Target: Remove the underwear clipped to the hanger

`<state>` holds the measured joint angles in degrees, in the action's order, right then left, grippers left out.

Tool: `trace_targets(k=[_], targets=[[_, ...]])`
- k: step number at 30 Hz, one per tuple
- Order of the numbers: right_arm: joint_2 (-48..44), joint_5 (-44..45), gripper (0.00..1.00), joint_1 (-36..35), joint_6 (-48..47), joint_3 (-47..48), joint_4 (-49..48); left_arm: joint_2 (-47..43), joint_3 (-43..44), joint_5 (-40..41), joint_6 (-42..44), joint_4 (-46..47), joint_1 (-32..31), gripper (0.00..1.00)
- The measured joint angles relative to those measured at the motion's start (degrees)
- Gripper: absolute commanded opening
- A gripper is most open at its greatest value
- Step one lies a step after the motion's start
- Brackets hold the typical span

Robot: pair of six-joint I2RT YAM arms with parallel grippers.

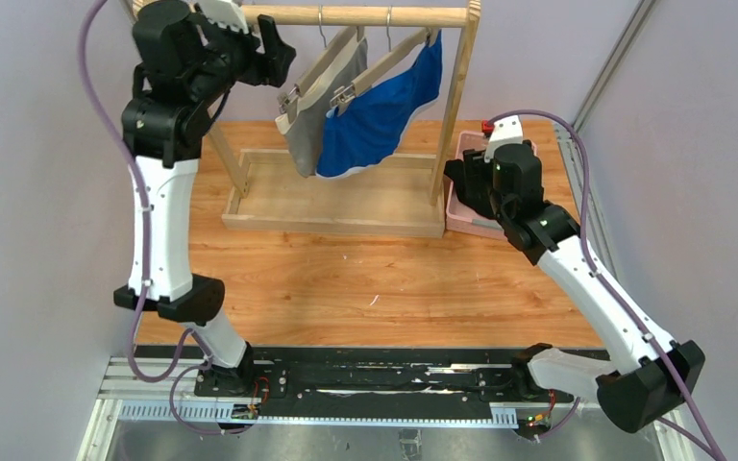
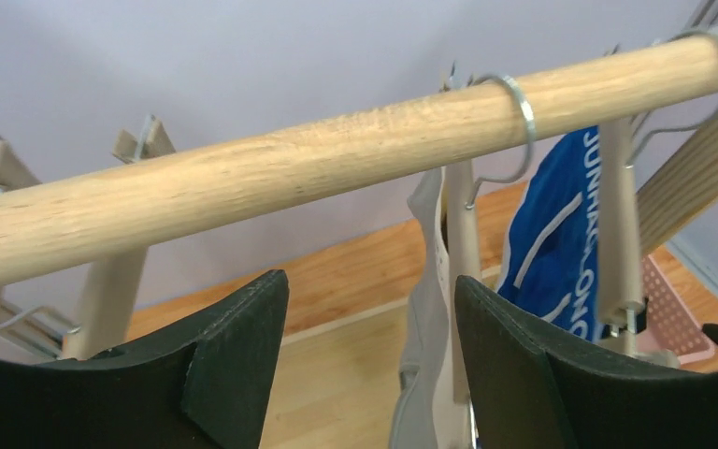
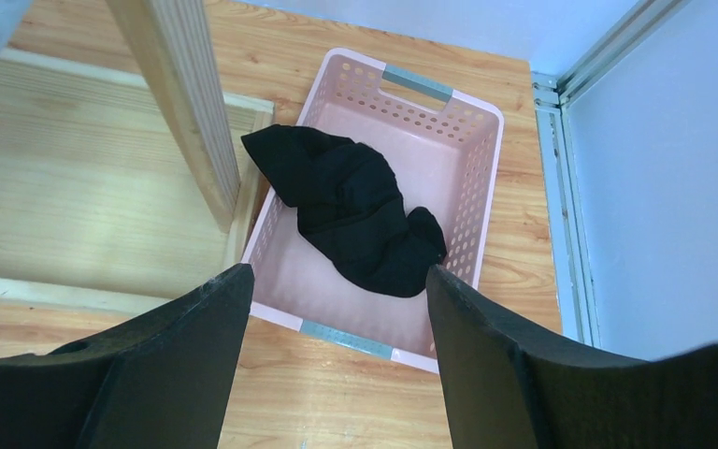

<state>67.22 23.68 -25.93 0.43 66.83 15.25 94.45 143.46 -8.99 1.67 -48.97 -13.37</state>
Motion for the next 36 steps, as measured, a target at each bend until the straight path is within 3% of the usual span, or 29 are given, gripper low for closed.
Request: trace_targets(k=[9,21,36], targets=[[-4.2,3.1,0.7,-3.1,0.0,-2.9,1.2,3.8,-2.6,-1.6,-0.2,2.4,-1.0,0.68],[-3.0,4.4,0.7,-5.6,0.0,-3.0,2.3,-2.7,-10.6,-3.6,0.5,7.5,-1.4,0.66],[-3.0,5.4,0.7,-7.5,-0.4,-3.1,2.2,-3.0,-13.7,-6.2,2.4,8.5,-3.1,0.59]])
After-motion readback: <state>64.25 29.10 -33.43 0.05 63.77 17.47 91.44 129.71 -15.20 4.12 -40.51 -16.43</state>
